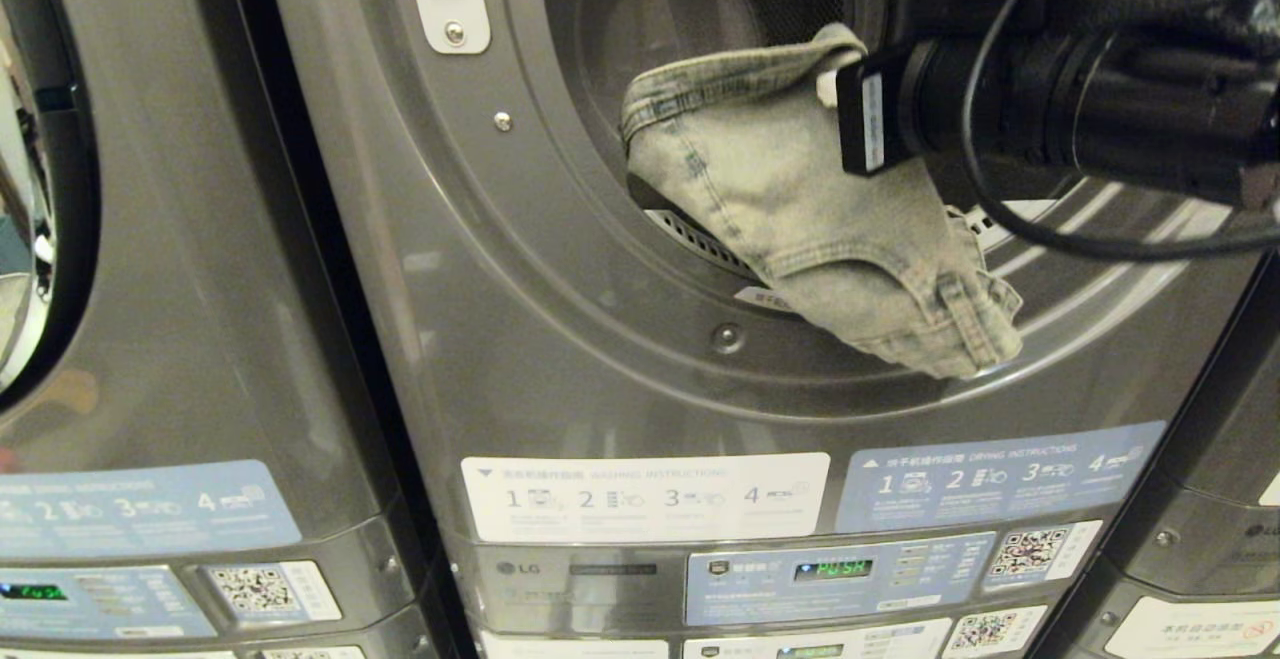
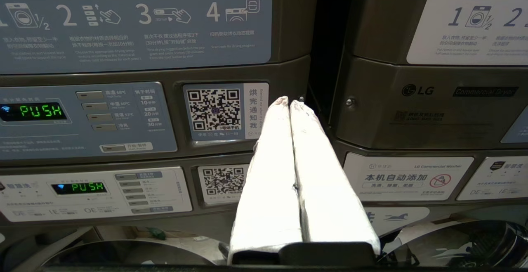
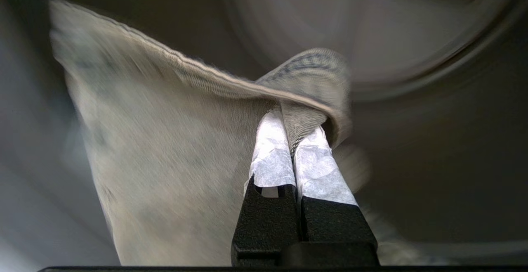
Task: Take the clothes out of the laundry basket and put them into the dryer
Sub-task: Put the clothes in the dryer
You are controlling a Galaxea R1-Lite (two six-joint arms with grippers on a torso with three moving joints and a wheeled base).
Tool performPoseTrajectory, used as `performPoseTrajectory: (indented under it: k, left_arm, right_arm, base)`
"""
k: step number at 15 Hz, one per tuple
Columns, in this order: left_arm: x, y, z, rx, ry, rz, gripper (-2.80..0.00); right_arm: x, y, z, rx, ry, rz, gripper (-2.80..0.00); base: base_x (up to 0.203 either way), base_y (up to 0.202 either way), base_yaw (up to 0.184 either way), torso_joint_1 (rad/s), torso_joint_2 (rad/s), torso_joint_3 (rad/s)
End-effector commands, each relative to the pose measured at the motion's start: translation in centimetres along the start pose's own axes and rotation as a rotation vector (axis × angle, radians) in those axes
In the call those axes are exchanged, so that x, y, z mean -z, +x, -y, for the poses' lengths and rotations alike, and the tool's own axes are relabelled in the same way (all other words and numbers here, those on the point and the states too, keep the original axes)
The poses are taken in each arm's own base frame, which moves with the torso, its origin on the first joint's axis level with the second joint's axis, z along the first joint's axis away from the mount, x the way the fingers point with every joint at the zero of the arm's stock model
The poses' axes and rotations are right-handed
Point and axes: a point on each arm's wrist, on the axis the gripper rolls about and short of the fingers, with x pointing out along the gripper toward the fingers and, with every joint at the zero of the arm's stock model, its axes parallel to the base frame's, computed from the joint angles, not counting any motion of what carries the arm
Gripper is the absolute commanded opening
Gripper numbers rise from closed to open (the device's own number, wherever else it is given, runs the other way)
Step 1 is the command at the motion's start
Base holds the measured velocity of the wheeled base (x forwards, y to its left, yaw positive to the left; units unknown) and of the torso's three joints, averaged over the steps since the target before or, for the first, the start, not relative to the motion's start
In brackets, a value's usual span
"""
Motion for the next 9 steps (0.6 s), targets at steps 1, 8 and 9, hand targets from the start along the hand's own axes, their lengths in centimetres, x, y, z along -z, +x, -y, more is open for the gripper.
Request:
performPoseTrajectory:
  k: [1, 8, 9]
  left_arm:
    - [0.0, 0.0, 0.0, 0.000, 0.000, -0.001, -2.80]
    - [0.0, 0.0, 0.0, -0.001, -0.003, -0.001, -2.80]
    - [0.0, 0.0, 0.0, 0.000, -0.002, -0.001, -2.80]
  right_arm:
    - [-1.3, 3.2, 0.2, 0.058, 0.019, 0.052, -2.80]
    - [3.2, 12.8, 4.5, 0.332, -0.191, 0.175, -2.80]
    - [3.3, 13.0, 5.0, 0.352, -0.213, 0.188, -2.80]
  base:
    - [0.000, 0.000, 0.000, 0.000, 0.00, 0.000]
    - [0.000, 0.000, 0.000, 0.000, 0.00, 0.000]
    - [0.000, 0.000, 0.000, 0.000, 0.00, 0.000]
